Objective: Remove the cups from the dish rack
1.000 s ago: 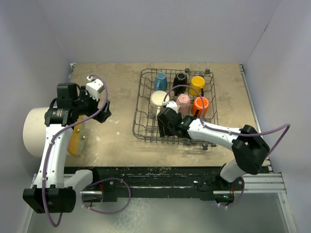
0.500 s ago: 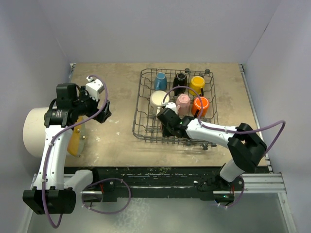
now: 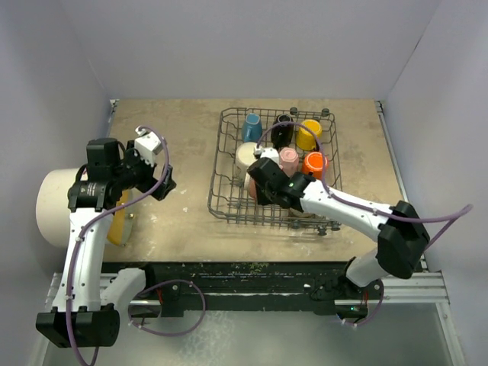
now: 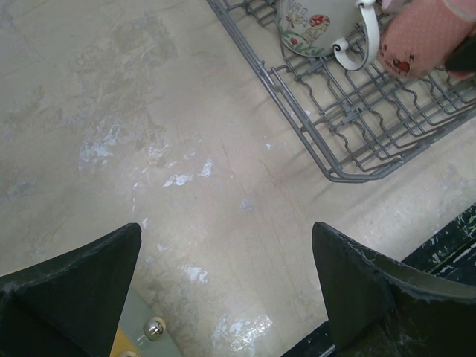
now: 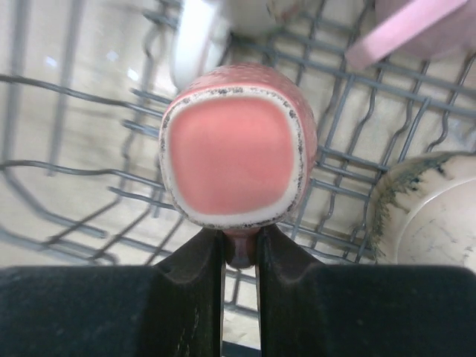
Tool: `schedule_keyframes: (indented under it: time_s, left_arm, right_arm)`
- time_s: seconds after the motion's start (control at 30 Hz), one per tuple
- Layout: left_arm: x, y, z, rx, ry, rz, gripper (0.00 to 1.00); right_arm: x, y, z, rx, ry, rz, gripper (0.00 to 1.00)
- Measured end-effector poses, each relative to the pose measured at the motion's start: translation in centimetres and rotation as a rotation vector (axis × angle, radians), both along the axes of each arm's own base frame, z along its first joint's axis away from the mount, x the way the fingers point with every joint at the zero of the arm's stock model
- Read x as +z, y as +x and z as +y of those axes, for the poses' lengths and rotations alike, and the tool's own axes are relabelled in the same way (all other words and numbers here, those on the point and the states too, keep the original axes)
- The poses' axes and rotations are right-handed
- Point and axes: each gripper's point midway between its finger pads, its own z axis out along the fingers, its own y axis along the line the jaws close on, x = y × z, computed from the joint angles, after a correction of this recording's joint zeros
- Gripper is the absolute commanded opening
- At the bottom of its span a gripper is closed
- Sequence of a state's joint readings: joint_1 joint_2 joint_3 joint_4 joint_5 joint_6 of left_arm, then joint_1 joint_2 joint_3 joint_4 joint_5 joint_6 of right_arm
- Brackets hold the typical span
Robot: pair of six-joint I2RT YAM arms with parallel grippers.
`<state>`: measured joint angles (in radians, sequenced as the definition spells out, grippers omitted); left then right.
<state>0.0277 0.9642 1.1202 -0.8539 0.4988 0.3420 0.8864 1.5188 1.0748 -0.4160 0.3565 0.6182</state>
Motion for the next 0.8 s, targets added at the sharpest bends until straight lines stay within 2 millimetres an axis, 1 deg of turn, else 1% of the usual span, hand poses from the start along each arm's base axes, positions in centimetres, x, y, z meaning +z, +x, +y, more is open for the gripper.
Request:
schedule_keyframes:
  time_s: [0.13,0.23,0.33,0.37,0.5,0.57,0.63,0.7,0.77,0.8]
  left_arm:
    - [-0.2,-0.9,-0.7,-0.048,-0.017,-0.017,0.99]
    - [-0.2,-1.6,-1.6,-0.111,-0.037,-0.046,0.99]
    - [-0.2,-2.4,-2.7,-0.195,-0.058,-0.079,0.99]
    - [-0.1,-2.6,-3.1,-0.228,-0.065,-0.091,0.99]
    - [0.3,-3.3,-4.3,-0.337,-0.083,-0.135,0.99]
    - [0.5,-3.5,-4.7,-0.384,-0.084,-0.163,0.99]
    - [0.8,-3.7,-5.1,-0.427,-0.088,-0.189,0.99]
    - [1.1,-3.9,-5.4,-0.456,-0.093,-0.206,0.99]
    - [1.3,-4.1,-5.8,-0.479,-0.103,-0.217,1.00]
    - [1.5,-4.2,-5.9,-0.489,-0.112,-0.220,0.99]
  right_arm:
    - [5.1,0.9,1.5,-0.006,0.102,-0.055,0.00]
    - [9.0,1.0,3.4,0.008,0.221,-0.072,0.00]
    - [11.8,0.4,5.3,0.038,0.344,-0.053,0.00]
    - [12.5,0.1,5.8,0.048,0.383,-0.041,0.00]
    - [14.5,-2.0,7.6,0.088,0.564,0.023,0.00]
    - [15.2,-3.7,8.3,0.113,0.685,0.065,0.00]
    - [15.5,-5.3,8.7,0.125,0.803,0.117,0.00]
    - [15.4,-6.4,9.1,0.127,0.908,0.164,0.00]
    - [14.9,-7.4,9.7,0.127,1.005,0.220,0.00]
    - [14.6,-7.6,10.1,0.123,1.047,0.245,0.00]
